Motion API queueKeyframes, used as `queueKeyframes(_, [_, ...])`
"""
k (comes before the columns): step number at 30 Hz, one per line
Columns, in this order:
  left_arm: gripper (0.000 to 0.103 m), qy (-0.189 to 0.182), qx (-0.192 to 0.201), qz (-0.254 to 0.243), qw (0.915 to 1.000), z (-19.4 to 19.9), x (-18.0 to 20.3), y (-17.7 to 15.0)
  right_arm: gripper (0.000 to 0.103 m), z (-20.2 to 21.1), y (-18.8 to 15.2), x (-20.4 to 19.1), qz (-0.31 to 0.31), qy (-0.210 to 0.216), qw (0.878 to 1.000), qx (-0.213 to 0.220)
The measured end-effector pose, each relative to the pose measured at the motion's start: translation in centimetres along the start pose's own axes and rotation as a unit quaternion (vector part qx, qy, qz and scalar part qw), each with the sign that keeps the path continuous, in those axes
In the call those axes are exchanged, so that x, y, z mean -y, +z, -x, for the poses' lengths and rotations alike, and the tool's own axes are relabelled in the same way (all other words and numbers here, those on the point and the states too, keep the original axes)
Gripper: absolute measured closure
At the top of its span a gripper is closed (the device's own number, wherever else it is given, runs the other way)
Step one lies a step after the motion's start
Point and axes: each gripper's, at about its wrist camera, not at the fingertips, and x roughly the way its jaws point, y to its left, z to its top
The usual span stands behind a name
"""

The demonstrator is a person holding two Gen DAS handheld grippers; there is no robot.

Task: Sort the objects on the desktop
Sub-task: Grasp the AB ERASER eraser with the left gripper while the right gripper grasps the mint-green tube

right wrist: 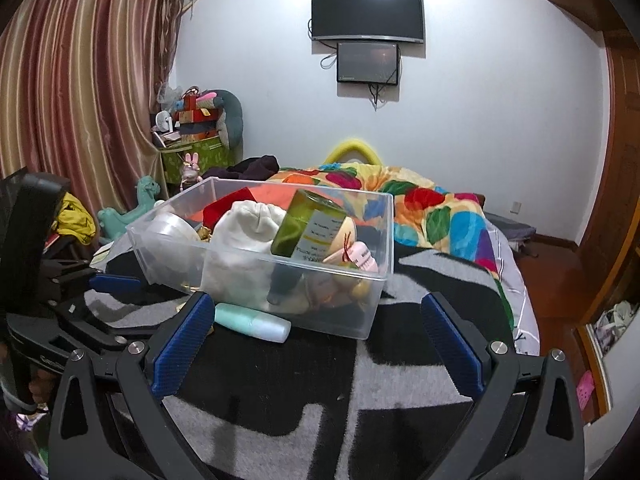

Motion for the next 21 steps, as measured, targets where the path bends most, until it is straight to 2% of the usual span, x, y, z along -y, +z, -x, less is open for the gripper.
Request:
queueKeyframes(4, [0.009, 0.007, -0.004, -0.012, 0.9999, -1.2, 1.0, 0.8, 0.0, -0.1, -0.2, 0.9, -0.02, 0.002, 1.0, -0.003])
queueKeyframes(6, [0.022, 0.009, -0.009, -0.027, 0.9995, -1.8, 1.8, 1.1, 0.0, -0.3, -0.2, 1.0, -0.027, 0.007, 1.0, -0.008])
queueKeyframes(7, [0.025, 0.011, -0.014, -0.036, 0.9992, -2.2, 2.1, 1.3, 0.0, -0.4, -0.1, 1.0, -0.03, 0.01, 0.999, -0.011])
queueKeyframes(11, [0.027, 0.023, -0.019, -0.068, 0.9972, -3.3, 3.2, 1.2, 0.0, -0.8, -0.2, 1.0, -0.037, 0.02, 0.999, -0.02])
queueKeyframes(14, [0.029, 0.014, -0.017, -0.064, 0.9977, -3.2, 2.9, 1.2, 0.0, -0.9, -0.4, 0.8, -0.037, 0.024, 0.999, -0.022])
queueKeyframes(16, [0.035, 0.01, -0.015, -0.06, 0.9981, -3.2, 2.6, 1.2, 0.0, -1.0, -0.5, 0.5, -0.037, 0.026, 0.999, -0.024])
queueKeyframes(18, [0.055, 0.018, -0.007, -0.062, 0.9979, -2.9, 2.5, 1.1, 0.0, -1.2, -0.6, 0.2, -0.035, 0.028, 0.999, -0.026])
queueKeyframes(20, [0.062, 0.018, -0.002, -0.059, 0.9981, -2.6, 2.2, 1.1, 0.0, -1.3, -0.7, 0.0, -0.033, 0.028, 0.999, -0.028])
queueKeyframes(21, [0.062, 0.013, -0.001, -0.053, 0.9985, -2.5, 2.0, 0.9, 0.0, -1.4, -0.7, -0.1, -0.032, 0.029, 0.999, -0.028])
